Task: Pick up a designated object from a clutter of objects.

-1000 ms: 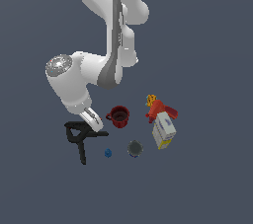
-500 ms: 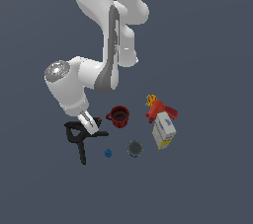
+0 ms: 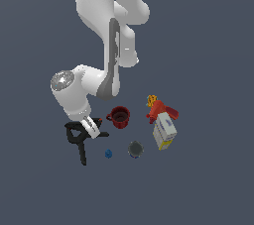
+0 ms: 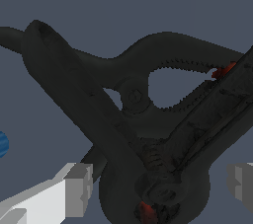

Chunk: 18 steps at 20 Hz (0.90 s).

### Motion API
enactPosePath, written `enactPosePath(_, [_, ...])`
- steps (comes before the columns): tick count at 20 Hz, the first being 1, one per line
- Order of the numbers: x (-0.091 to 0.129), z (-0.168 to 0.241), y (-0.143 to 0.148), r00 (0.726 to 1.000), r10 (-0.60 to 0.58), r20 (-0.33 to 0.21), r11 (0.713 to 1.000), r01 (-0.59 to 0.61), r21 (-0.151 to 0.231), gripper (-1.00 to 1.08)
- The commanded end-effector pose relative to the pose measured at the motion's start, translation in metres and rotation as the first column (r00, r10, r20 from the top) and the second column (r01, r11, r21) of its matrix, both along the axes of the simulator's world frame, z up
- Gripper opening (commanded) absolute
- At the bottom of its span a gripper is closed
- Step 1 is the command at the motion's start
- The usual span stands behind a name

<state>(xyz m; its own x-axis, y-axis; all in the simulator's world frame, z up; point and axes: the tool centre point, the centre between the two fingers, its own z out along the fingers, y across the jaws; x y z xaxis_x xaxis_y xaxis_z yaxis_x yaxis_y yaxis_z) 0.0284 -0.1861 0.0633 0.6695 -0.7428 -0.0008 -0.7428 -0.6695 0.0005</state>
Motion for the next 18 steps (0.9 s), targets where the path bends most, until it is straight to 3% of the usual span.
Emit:
enactPosePath(1, [0.0000, -0.0102, -0.0001, 1.000, -0.001, 0.001, 1.000, 0.001, 0.000, 1.00])
enactPosePath(6, [0.0010, -0.0169, -0.0005, 1.000, -0.002, 0.001, 1.000, 0.002, 0.000, 1.00])
enactPosePath(7, [0.0010, -0.0169, -0.0005, 1.000, -0.002, 0.001, 1.000, 0.002, 0.000, -1.00])
enactPosePath(18, [0.0013, -0.0156, 0.0007, 1.000, -0.001, 0.002, 1.000, 0.001, 0.001, -1.00])
